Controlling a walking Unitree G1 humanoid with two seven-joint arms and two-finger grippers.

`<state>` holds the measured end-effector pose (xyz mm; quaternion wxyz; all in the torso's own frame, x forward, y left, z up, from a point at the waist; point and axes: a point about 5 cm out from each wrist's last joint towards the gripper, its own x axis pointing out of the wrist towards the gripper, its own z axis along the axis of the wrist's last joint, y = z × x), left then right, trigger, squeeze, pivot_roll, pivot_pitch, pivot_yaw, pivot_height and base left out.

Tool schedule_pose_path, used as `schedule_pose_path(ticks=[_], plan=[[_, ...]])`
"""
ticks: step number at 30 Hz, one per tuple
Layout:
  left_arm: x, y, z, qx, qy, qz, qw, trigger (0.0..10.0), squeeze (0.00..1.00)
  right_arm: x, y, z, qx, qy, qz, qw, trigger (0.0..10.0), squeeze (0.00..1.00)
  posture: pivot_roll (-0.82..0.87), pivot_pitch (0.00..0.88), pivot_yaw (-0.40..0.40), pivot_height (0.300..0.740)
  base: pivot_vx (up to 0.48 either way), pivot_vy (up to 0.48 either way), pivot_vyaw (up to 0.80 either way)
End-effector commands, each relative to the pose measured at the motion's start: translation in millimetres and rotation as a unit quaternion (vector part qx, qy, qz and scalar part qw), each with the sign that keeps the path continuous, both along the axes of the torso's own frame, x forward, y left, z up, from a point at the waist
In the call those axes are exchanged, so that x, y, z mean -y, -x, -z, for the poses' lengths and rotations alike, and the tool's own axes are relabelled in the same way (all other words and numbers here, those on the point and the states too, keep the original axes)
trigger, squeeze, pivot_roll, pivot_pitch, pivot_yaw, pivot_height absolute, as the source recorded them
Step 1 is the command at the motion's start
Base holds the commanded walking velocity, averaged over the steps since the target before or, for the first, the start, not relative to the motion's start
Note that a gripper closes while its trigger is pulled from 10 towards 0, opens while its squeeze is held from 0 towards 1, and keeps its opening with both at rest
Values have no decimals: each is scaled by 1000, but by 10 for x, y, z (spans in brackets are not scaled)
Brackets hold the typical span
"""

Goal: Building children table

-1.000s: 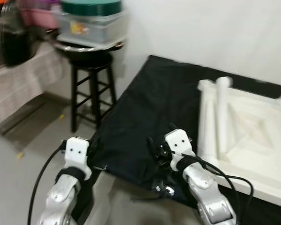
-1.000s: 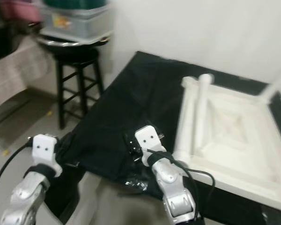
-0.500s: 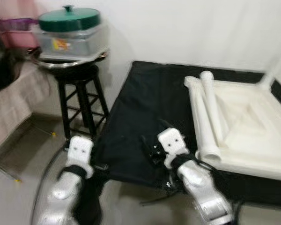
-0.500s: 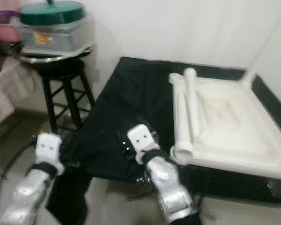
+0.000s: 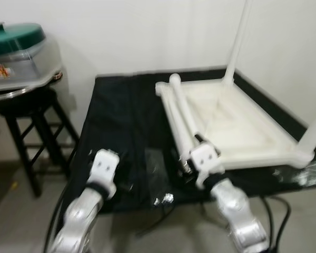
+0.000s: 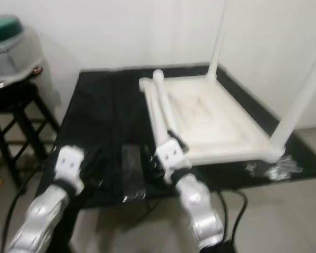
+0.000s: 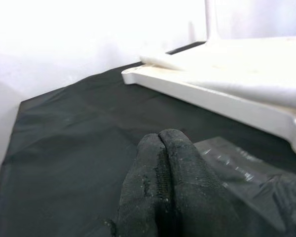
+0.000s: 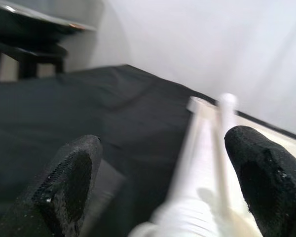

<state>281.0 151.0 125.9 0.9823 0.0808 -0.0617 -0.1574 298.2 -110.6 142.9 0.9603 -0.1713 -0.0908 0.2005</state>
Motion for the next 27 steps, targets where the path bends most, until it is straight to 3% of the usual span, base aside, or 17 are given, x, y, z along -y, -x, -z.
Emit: schedule_pose_path(ticks=[1,17,26,27], plan=[[-47,5,62,-11,-9,-3,1000,10000,0,-11,-12,-33,10,-1,-3,1000,10000,0,-42,15,37,740,0,-480,0],[-56,-34,47,-14,-7,9,1000,10000,0,-10,-34,-43,17,-7,1,1000,10000,0,-42,14,38,740,0,-470,0],[-58,-60,-2,-3,-6,15,1000,10000,0,1,-37,-45,15,-21,2,1000,10000,0,-46,17,40,740,0,0,0],[-46,-67,-26,5,-17,23,1000,10000,643,14,-43,-40,12,-28,5,1000,10000,0,-46,17,40,740,0,0,0]])
